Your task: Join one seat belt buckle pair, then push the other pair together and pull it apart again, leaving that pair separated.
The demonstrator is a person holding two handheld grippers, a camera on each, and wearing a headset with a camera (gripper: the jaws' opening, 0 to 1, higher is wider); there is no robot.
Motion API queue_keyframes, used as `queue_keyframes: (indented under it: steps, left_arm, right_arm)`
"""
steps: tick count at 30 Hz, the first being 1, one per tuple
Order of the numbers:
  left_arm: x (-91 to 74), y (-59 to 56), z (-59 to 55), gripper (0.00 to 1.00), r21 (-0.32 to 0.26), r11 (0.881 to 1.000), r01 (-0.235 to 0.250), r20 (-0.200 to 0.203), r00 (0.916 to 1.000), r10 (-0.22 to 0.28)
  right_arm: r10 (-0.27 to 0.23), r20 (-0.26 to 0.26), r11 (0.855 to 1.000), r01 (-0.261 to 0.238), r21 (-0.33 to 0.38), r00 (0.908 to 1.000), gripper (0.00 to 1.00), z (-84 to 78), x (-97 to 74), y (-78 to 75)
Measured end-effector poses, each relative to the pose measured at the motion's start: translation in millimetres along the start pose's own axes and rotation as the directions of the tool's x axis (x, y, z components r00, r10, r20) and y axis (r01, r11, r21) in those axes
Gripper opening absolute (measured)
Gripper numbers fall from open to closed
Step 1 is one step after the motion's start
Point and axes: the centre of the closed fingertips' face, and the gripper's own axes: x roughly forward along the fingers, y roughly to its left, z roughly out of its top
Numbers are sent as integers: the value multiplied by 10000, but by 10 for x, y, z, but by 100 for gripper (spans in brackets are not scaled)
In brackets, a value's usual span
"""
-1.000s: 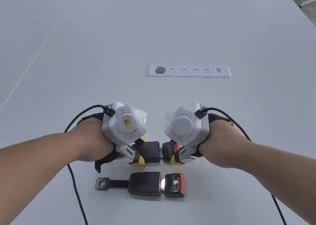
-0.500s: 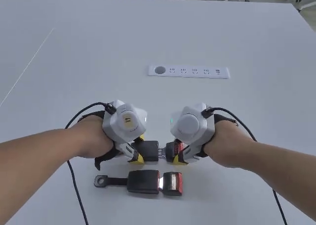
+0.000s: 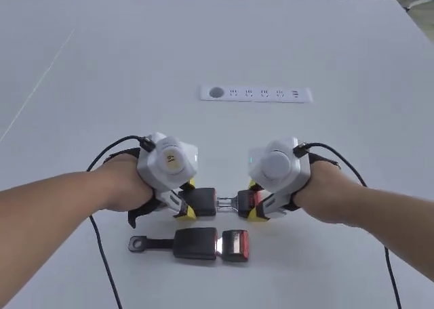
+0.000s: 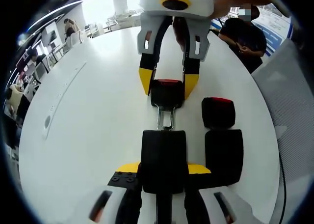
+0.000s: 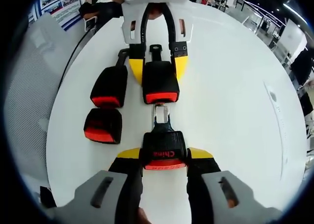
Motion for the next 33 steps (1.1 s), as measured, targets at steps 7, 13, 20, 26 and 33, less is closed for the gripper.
queue_keyframes:
  steps: [7,13,20,26,33]
  left_arm:
    - [0,9,0,32,-13,10000,9,4,10000,-9]
    - [5,5,3,32,-22,10000,-42,-157,9999,42]
    - [3,-1,-3,33,-129,9999,-57,-176,9998,55]
    - [5,9,-4,33,-127,9999,-65,-252,9997,62]
    - [2,10,-5,34,-163,9995,-258,-84,9996,257]
  right_arm:
    - [-137,-178,9995,143,294,9997,33,-348,-186,16]
    - [-169,-301,9991,180,383,9994,33,-578,-303,12]
    - [-196,-516,9969,235,754,9985,33,-766,-396,-7]
    - [-209,-531,9959,255,872,9984,34,-758,-389,0]
    - [-281,-594,9969,323,717,9978,35,-761,-388,-4]
